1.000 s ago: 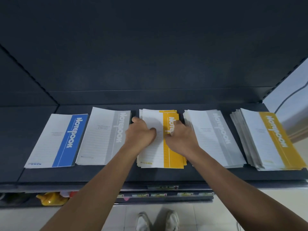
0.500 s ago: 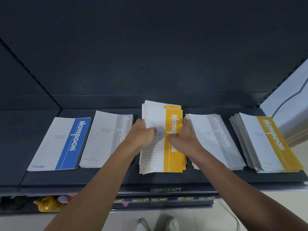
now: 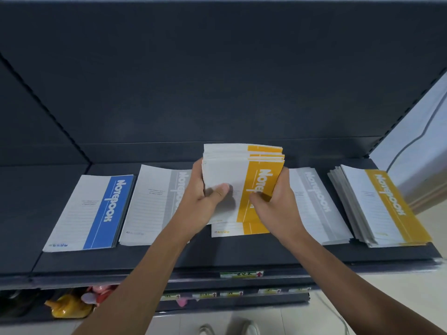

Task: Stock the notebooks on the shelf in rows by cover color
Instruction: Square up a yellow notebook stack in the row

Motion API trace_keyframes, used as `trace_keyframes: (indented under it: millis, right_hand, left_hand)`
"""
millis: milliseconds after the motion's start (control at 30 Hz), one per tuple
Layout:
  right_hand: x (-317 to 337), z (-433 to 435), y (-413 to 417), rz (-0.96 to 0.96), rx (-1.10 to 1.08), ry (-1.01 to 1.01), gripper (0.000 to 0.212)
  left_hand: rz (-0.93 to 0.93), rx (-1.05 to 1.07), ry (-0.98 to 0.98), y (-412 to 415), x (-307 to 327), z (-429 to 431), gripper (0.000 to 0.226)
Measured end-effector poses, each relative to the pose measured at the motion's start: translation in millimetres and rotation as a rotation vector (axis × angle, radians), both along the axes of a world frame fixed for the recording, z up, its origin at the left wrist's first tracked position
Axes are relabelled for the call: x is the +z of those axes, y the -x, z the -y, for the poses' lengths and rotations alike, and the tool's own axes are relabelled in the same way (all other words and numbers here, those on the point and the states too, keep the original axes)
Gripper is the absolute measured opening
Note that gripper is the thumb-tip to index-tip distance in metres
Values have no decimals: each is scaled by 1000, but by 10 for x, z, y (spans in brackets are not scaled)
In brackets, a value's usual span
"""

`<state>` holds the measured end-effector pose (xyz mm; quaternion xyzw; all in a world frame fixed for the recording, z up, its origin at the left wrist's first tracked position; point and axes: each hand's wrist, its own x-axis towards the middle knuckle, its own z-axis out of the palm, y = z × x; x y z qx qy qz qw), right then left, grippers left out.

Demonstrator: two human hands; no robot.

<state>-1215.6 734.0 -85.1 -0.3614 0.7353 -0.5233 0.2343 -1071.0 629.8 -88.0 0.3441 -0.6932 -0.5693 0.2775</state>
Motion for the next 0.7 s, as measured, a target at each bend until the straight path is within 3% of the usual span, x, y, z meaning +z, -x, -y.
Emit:
trace_keyframes:
  millis: [133,433,600,700]
  right_hand:
    - [-75,-45,-29,35,3,-5,48]
    - [-148,-64,-101,9,2,-8,50]
    - [-97,-33,30,-52,-39,-97,33]
    - [-6,80,186,-22,-53,-190,32]
  left_hand:
    - [-17,-18,-1,2,-12,-11,63]
    - [-54,73,-86,79,-110,-140,63]
    - [154,146,47,122,-52,-76,39]
    - [324,237,18,224,-11,42,39]
